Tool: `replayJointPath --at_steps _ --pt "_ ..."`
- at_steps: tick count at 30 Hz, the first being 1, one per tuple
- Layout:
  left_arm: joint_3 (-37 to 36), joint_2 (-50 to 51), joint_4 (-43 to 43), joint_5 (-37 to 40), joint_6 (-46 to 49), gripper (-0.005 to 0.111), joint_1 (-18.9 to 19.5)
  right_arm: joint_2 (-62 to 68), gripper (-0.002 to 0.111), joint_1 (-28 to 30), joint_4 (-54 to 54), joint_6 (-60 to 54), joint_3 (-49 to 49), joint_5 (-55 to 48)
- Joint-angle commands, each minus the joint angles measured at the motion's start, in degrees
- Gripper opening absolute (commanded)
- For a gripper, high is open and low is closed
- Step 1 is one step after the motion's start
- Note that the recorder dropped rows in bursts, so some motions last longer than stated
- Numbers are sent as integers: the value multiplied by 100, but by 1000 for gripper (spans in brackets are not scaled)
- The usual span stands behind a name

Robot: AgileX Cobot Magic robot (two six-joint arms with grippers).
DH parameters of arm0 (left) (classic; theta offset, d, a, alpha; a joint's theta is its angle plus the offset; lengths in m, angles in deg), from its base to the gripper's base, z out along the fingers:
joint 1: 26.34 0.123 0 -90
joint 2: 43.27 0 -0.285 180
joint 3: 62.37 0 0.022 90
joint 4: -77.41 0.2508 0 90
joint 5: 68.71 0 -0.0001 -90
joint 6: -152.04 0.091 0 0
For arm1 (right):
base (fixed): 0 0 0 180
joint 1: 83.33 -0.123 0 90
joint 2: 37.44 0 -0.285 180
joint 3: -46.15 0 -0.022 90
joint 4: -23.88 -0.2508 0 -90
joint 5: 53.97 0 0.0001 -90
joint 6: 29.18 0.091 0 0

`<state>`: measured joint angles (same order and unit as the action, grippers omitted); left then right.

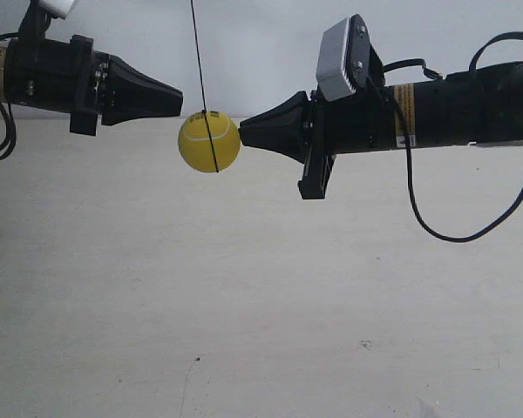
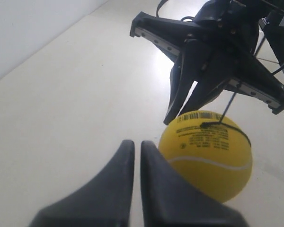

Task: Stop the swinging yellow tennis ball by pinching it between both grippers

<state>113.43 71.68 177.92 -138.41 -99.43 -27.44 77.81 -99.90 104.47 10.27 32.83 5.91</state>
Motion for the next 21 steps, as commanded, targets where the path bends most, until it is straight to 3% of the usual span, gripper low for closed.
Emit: replayJointPath --at_steps 1,10,21 --pt "21 -50 -56 -26 -55 5 50 -2 0 3 -52 -52 37 -46" --pt "33 -50 -56 -26 -55 5 233 -219 0 3 124 -119 37 -905" --pt "33 -923 -56 -26 -283 5 947 -1043 0 3 100 176 25 -1786"
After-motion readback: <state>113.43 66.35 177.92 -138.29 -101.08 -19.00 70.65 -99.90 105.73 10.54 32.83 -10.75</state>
